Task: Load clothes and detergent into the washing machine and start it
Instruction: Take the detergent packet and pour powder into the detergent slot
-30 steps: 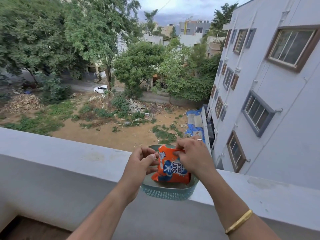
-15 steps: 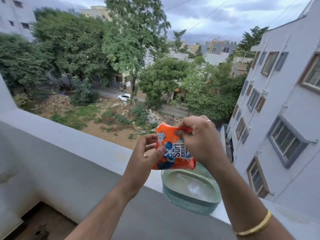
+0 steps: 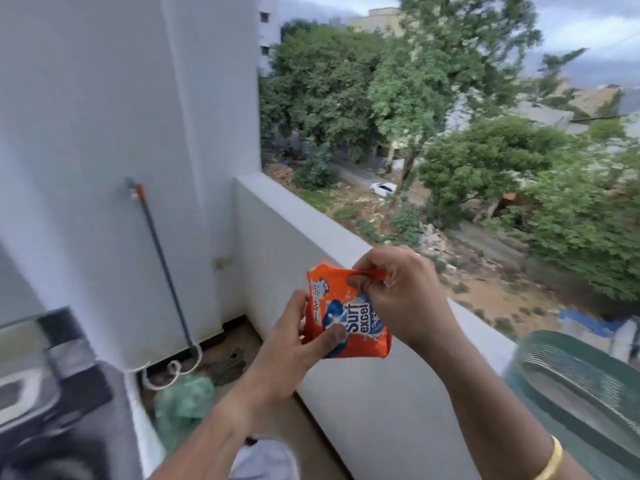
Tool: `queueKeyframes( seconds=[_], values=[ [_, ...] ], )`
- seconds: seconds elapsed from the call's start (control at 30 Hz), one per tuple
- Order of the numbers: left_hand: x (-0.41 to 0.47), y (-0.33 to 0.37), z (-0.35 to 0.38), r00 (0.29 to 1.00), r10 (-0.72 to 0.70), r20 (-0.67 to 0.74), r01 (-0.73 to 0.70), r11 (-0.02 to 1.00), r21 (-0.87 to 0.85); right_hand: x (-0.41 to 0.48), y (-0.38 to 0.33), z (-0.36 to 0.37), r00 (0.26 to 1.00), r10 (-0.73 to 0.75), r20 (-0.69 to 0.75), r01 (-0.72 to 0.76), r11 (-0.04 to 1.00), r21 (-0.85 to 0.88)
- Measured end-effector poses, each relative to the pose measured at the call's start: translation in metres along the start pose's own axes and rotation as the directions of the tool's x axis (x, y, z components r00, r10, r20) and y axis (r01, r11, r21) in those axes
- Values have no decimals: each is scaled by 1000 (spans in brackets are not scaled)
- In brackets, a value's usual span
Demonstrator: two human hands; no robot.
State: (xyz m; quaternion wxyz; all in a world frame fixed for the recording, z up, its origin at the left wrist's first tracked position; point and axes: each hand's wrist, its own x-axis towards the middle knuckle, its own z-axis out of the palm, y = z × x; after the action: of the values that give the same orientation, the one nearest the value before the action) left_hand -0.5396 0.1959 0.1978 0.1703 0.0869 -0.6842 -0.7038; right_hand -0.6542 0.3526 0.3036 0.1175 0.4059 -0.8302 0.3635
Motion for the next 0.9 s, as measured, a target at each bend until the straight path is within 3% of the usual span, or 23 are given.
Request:
queueKeyframes(
  seconds=[0.27,0.57,0.9],
  values=[
    [-105,-15,-152,958,-55,-282,54,998,-11,-4,-117,143,977,-106,184,77,985,156],
    [-248,-88,-279,834,-260,-487,128,949,-287,-59,-231,316,863,-226,452,142,967,211],
    [-334,-157,-350,705,-516,-487,247,822,-513,-120,-281,460,668,-209,714,138,978,158]
  ],
)
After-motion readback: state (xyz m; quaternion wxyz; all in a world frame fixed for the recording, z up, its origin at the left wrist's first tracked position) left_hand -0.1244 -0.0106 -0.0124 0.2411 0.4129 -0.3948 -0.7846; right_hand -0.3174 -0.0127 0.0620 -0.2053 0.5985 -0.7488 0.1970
